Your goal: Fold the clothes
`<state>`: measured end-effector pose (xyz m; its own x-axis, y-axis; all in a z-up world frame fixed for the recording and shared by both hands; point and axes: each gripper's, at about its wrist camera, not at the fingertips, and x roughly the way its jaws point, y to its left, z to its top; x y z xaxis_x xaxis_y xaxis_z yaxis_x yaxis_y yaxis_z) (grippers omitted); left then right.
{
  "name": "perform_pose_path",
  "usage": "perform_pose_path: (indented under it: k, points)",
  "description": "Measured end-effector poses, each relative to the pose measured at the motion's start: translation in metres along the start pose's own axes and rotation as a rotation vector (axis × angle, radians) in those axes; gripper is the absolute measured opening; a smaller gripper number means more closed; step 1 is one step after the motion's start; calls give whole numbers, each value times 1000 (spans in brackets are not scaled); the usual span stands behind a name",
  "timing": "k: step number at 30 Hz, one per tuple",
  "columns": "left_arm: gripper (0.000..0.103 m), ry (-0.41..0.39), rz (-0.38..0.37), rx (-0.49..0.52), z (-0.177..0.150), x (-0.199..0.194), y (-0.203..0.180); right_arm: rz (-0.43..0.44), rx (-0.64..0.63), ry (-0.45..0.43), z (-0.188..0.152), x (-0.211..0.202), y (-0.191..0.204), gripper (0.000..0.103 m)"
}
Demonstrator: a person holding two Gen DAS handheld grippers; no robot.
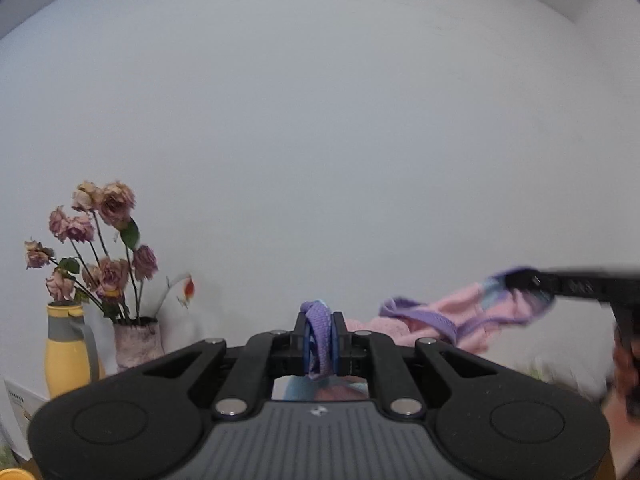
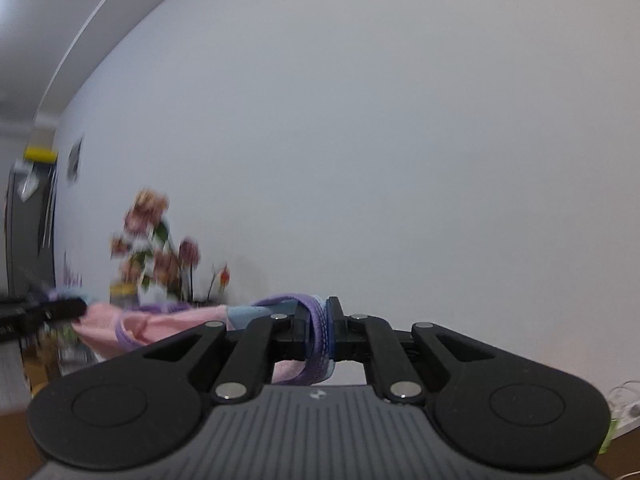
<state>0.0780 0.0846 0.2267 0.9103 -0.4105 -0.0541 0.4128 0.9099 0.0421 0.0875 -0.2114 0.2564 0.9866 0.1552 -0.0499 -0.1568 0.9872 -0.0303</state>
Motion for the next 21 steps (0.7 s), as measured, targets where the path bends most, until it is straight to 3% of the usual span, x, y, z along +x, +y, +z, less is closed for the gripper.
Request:
perform_pose_path:
  k: [2, 6, 9, 11, 15, 18, 21]
  points:
    - [8, 130, -56, 24, -39, -12, -13, -4, -34, 104, -30, -8, -4, 7]
    - [8, 414, -184, -13, -132, -21, -36, -6, 9, 381, -126, -8, -20, 7]
    - [8, 543, -238, -68, -181, -24, -47, -12, 81, 533, -192, -18, -27, 7]
    - [8, 581, -245, -93, -200, -27, -51, -18, 133, 594, -221, -24, -30, 8]
    - [9, 592, -238, -119, -210, -31, -50, -39, 222, 631, -244, -45, -44, 12]
    - [11, 599, -227, -128, -215, -35, -48, -45, 239, 658, -256, -55, -46, 31]
    - [23, 623, -217, -131, -219, -44, -47, -27, 223, 646, -256, -66, -41, 36]
